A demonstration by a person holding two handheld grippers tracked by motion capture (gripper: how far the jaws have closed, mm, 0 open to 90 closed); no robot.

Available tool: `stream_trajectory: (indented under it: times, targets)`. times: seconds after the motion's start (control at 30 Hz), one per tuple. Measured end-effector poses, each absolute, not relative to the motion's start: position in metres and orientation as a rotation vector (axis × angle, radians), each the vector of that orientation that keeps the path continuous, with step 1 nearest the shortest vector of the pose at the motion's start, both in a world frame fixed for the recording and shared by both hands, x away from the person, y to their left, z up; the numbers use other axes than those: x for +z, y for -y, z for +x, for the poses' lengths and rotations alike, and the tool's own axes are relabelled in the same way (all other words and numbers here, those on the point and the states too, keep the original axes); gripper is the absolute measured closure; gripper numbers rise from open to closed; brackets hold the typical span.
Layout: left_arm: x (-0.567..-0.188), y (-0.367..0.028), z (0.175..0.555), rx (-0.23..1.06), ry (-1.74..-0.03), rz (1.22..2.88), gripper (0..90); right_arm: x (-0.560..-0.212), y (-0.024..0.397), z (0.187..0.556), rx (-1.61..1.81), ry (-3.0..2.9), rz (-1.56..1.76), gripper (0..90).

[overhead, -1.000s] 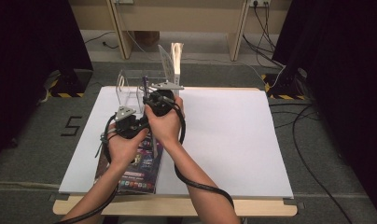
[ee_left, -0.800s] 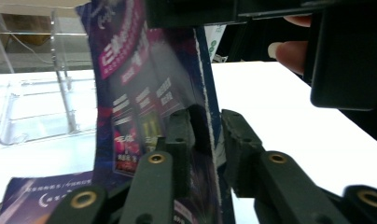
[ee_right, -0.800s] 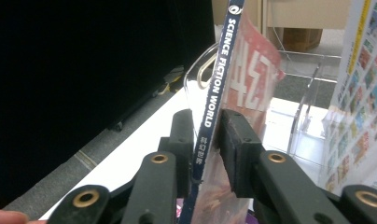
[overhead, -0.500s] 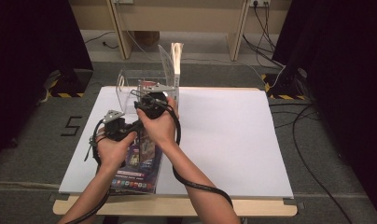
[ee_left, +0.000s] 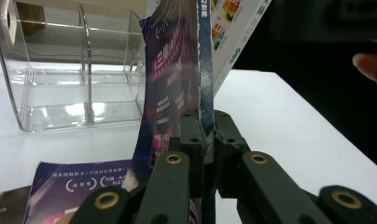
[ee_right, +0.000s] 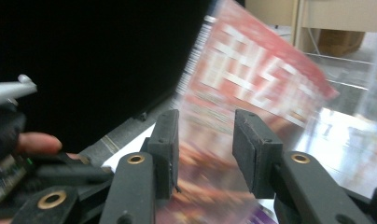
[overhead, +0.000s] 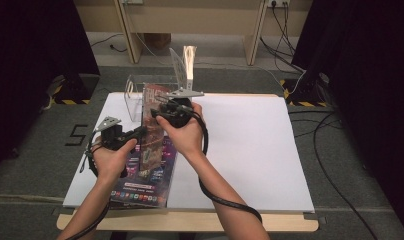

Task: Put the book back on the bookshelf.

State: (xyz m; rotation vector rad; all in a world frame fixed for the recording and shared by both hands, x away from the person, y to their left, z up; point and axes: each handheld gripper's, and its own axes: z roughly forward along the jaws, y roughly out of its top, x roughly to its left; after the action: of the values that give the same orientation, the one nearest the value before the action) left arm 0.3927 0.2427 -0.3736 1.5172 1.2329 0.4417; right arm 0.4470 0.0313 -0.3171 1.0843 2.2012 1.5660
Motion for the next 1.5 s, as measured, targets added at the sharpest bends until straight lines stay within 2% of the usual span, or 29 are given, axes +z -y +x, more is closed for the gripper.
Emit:
stream_trajectory:
  times: [0.57,0.87,1.5]
  targets:
    - [-0.359,-0.261,0.399,0.427,-1.190,1.494,84.5,-0.353,0.074,0.436,1.446,-2.166,1.287,61.7]
    - [-0.338,-0.279,0.409,0.518,-1.154,1.433,84.5,-0.376,0.111,0.423,1.386,-2.142,1.363,61.7]
    - [-0.324,-0.266,0.488,0.560,-1.144,1.376,84.5,-0.411,0.144,0.412,1.300,-2.133,1.423,61.8]
